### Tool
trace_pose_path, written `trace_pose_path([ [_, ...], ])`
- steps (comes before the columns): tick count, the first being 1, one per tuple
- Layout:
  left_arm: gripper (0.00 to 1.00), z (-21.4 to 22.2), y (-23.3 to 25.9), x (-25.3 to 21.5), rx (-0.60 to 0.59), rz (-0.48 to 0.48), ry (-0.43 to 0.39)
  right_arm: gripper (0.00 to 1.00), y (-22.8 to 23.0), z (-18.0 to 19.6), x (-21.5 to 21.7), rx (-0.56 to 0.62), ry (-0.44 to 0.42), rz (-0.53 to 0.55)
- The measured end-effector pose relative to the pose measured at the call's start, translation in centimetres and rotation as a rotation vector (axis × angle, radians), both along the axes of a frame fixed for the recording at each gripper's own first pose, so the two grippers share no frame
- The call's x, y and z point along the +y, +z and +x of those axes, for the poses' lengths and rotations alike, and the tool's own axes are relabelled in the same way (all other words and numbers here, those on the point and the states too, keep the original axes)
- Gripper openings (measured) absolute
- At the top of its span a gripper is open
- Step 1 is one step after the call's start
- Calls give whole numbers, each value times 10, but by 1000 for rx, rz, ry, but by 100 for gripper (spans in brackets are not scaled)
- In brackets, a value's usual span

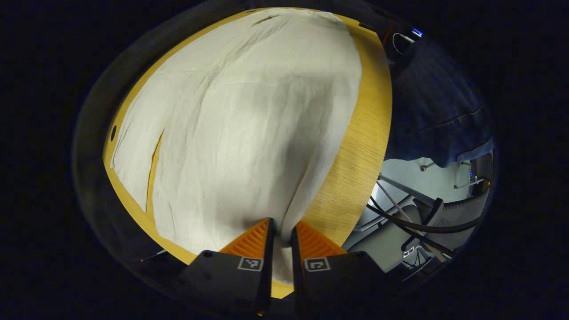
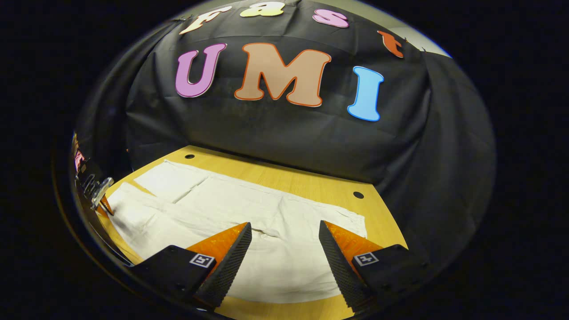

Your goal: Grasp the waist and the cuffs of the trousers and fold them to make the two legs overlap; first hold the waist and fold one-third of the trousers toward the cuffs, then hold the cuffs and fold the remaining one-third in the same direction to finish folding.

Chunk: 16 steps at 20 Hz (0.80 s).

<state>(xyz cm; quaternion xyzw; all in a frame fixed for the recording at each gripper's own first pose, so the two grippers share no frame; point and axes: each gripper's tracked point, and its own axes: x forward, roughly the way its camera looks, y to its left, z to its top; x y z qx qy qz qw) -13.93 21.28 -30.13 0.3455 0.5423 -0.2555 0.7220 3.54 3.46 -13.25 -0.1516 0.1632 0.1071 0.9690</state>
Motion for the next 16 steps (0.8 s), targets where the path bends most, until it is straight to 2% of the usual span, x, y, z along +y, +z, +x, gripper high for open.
trace_pose_path([
  [1, 11, 1, 1, 2, -3, 3, 15, 98, -6, 0, 0, 21, 28, -8],
  [2, 0, 1, -1, 1, -3, 1, 32, 98, -11, 1, 1, 40, 55, -18],
  [6, 0, 2, -1, 1, 3, -9, 64, 98, -35, -2, -2, 130, 173, -77],
  [9, 0, 3, -1, 1, 6, -5, 91, 97, -60, -9, -22, 208, 266, -162],
  [16, 0, 4, -2, 1, 18, 15, 130, 98, -117, -31, -100, 440, 469, -505],
])
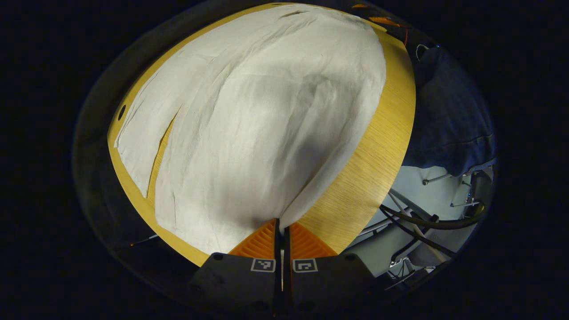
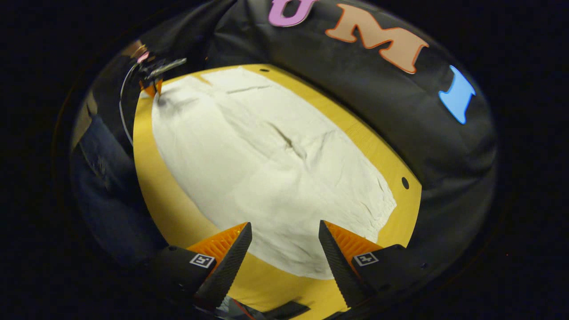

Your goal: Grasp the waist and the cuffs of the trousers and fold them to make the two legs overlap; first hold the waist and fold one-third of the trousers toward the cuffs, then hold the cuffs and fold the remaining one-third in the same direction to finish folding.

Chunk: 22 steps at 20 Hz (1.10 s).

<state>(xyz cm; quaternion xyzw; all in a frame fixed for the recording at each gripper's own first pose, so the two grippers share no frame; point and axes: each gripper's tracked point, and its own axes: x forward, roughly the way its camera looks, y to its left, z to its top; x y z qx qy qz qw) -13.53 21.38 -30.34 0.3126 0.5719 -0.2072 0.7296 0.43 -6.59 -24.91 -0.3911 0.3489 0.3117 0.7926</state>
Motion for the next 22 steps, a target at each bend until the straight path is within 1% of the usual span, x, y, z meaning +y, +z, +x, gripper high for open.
trace_pose_path([
  [2, 0, 0, 0, 0, 4, 7, 3, 97, -15, -8, -19, 75, 47, -80],
  [4, 0, 0, -1, 0, 11, 13, 7, 98, -30, -13, -34, 141, 89, -151],
  [7, 0, 0, -1, 0, 19, 20, 6, 97, -50, -15, -48, 217, 135, -230],
  [10, 0, 0, -2, -1, 22, 20, 10, 97, -63, -15, -53, 288, 155, -275],
  [11, 0, 0, -2, -2, 26, 19, 10, 95, -68, -16, -56, 318, 154, -286],
  [12, 0, 0, -2, -1, 31, 19, 13, 98, -65, -18, -53, 356, 154, -284],
  [14, 0, 1, -2, 0, 39, 20, 13, 91, -71, -17, -54, 396, 157, -299],
  [15, 0, 1, -3, 1, 41, 21, 12, 93, -72, -17, -54, 405, 160, -308],
  [17, 0, 1, -3, 0, 43, 22, 13, 94, -74, -14, -55, 410, 159, -328],
  [18, 0, 0, -3, 1, 43, 23, 15, 85, -72, -11, -54, 409, 149, -328],
  [19, 0, 1, -3, 1, 42, 23, 16, 80, -72, -9, -55, 408, 132, -326],
  [21, 0, 2, -3, 2, 39, 22, 19, 72, -71, -5, -56, 400, 96, -329],
  [22, 0, 2, -3, 2, 39, 21, 21, 62, -71, -3, -56, 390, 79, -335],
])
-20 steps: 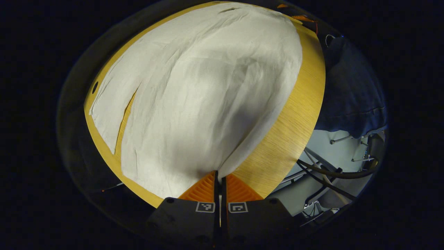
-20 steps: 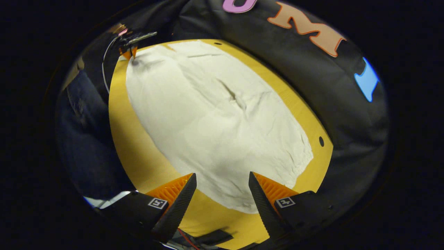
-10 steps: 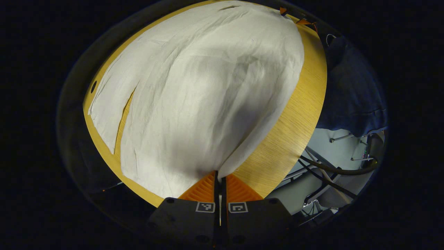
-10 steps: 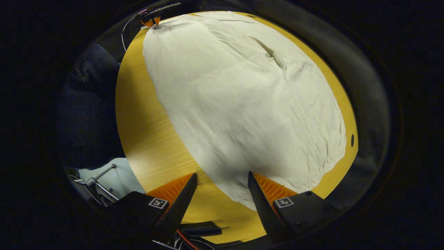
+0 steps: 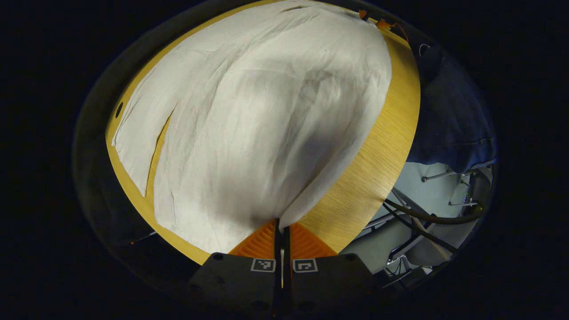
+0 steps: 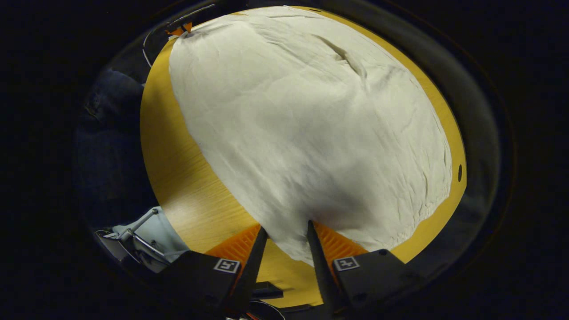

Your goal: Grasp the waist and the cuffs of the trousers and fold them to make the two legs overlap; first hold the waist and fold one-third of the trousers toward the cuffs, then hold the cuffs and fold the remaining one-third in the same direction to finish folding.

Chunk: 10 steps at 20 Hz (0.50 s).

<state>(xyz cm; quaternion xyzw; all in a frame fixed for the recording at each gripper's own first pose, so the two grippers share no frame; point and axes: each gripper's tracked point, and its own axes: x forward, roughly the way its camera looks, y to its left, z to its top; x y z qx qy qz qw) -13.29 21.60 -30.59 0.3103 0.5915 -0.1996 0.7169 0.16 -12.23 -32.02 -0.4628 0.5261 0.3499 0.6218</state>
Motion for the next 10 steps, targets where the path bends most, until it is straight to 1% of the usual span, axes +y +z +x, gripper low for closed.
trace_pose_path([
  [1, 0, 0, 0, 0, 0, 0, 3, 54, 2, 4, -2, -20, -6, -12],
  [2, 0, 1, 0, 0, 0, 2, 2, 34, 3, 10, -4, -48, -7, -23],
  [4, 0, -1, -2, 2, 1, 4, 6, 14, 3, 12, -4, -73, -2, -36],
  [5, 0, 1, -2, 2, 0, -2, 13, 12, 3, 11, -5, -77, 2, -43],
  [6, 0, 1, -4, 4, 0, -8, 22, 12, 4, 13, -4, -83, 1, -48],
  [7, 0, 1, -4, 4, 2, -13, 22, 8, 3, 12, -6, -85, -6, -55],
  [8, 0, 1, -2, 4, 3, -19, 15, 8, 3, 12, -6, -84, -14, -57],
  [9, 0, 1, -1, 3, 4, -24, 6, 5, 2, 12, -6, -82, -21, -59],
  [10, 0, -2, -3, 2, 1, -28, -4, 5, 4, 13, -5, -81, -20, -54],
])
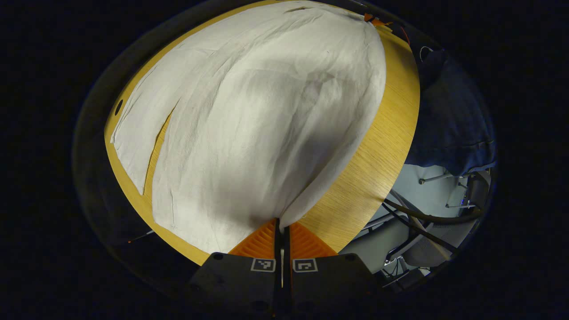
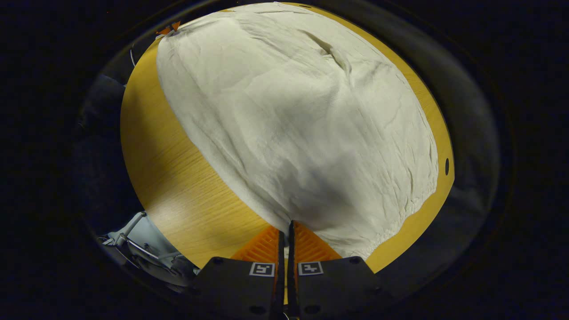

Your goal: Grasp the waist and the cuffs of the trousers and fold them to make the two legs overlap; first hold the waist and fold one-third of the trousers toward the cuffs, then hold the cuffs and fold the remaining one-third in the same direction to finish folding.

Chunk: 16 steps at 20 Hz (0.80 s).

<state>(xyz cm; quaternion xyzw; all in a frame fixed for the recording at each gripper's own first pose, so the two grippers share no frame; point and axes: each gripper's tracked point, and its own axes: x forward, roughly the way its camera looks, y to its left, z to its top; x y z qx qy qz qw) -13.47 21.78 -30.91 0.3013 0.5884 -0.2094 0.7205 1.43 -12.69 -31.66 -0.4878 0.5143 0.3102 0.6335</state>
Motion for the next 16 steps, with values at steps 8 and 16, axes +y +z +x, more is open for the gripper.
trace_pose_path([
  [8, 0, 15, 11, 1, -118, -65, 127, 2, 7, 2, 1, -135, -195, 126],
  [16, 0, 124, 100, 23, -557, -155, 466, 2, 58, 37, 26, -478, -539, 373],
])
